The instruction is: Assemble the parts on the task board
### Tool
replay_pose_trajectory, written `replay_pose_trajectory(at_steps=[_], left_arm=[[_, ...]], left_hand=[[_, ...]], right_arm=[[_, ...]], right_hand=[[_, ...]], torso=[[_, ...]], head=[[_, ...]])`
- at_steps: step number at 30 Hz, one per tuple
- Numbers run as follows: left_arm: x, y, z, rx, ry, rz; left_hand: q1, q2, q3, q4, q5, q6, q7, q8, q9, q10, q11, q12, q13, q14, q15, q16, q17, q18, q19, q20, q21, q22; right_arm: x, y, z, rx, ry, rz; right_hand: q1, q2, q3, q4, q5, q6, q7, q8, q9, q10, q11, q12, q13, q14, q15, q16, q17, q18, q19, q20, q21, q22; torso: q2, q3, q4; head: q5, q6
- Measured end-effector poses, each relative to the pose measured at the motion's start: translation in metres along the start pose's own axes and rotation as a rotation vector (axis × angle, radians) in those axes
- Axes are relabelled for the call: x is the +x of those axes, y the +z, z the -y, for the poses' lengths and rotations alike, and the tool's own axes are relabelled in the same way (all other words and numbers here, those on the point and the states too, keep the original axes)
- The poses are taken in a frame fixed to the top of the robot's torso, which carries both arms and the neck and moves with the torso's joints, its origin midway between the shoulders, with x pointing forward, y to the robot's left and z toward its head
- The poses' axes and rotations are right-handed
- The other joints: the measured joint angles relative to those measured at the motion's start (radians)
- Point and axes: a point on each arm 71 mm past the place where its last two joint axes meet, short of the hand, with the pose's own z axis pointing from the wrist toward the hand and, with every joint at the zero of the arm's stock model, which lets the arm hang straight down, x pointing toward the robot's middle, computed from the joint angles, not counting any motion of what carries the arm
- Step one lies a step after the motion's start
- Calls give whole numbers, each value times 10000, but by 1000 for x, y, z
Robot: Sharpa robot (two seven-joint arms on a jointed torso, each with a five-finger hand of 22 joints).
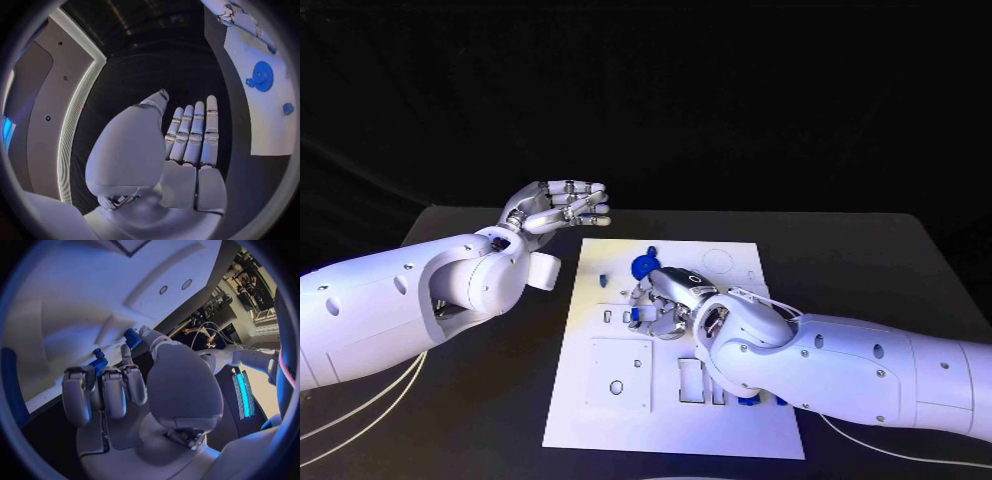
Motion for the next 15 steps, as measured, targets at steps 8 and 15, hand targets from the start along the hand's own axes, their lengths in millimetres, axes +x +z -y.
replay_pose_trajectory(at_steps=[8, 15], left_arm=[[-1, 0, 0, -10, 9, 16], [-4, 0, -3, -378, 415, -52]], left_hand=[[0, 0, 0, 0, 0, 0, 0, 0, 0, 0, 0, 0, -1, 0, 0, -43, 17, -1, -38, 38, 0, -18], [-725, 55, -198, 256, 0, 329, 35, 192, 113, 976, -258, 481, 220, 1459, -385, 983, 694, 0, 765, -290, 587, 215]], right_arm=[[-4, -7, 3, -116, 131, 277], [-28, -26, 24, -179, 594, 969]], right_hand=[[968, 247, -3549, 1206, 55, -669, 211, -290, -213, -186, 255, -538, 0, 2, 211, -54, -1, 1, -1, 177, -201, -1], [1383, 638, -3640, 1208, 55, -449, 103, -114, -183, -200, 265, -538, -1, 2, 211, -94, -2, 1, -1, 177, -350, -2]], torso=[[4, 12, -4], [-22, 15, -20]], head=[[22, 29], [50, 28]])
